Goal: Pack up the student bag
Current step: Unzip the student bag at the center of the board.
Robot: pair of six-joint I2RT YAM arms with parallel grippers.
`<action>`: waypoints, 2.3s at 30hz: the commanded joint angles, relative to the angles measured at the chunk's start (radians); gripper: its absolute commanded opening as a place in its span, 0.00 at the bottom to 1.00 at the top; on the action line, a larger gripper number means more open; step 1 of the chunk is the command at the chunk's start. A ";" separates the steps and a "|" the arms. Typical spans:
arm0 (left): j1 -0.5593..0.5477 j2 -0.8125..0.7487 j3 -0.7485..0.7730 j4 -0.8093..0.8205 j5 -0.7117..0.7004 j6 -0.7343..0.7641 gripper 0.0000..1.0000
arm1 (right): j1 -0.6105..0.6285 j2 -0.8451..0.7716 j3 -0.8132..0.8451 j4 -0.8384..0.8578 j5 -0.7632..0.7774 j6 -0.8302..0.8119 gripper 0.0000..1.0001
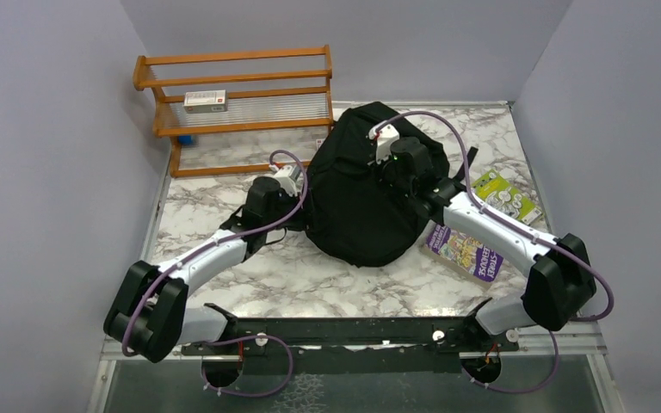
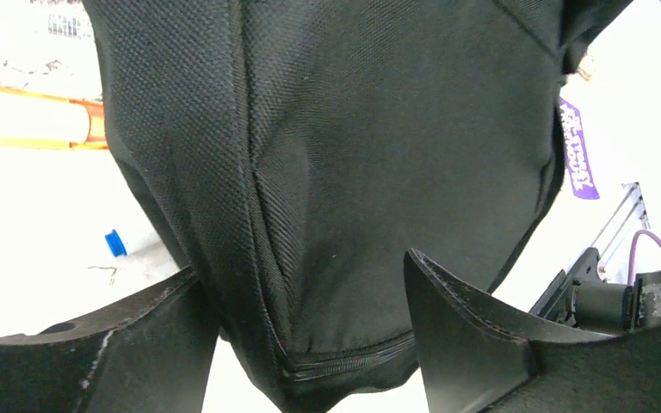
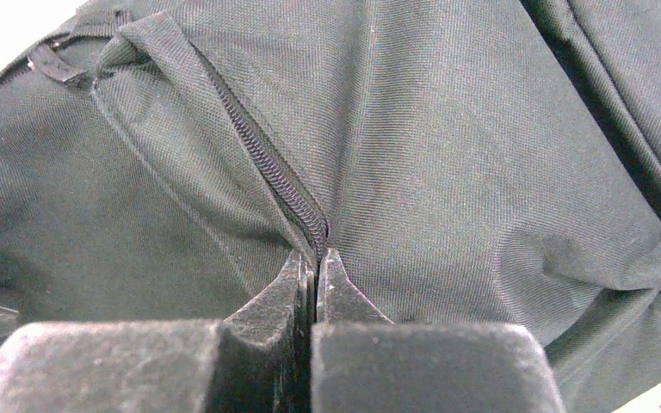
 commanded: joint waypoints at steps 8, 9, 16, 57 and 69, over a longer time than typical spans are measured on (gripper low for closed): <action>0.002 -0.183 0.058 -0.145 -0.134 0.039 0.82 | 0.004 -0.111 -0.065 0.132 -0.038 -0.054 0.01; 0.005 -0.198 0.073 -0.167 -0.153 0.046 0.82 | 0.004 -0.116 -0.067 0.132 -0.042 -0.055 0.00; 0.022 -0.235 0.193 -0.316 -0.240 0.092 0.83 | 0.004 -0.144 -0.103 0.126 -0.074 -0.071 0.01; 0.026 -0.087 0.299 -0.373 -0.064 0.402 0.65 | 0.005 -0.080 -0.328 0.067 -0.158 0.159 0.01; 0.025 -0.092 0.239 -0.345 -0.012 0.376 0.67 | 0.004 -0.050 -0.290 0.067 -0.154 0.188 0.01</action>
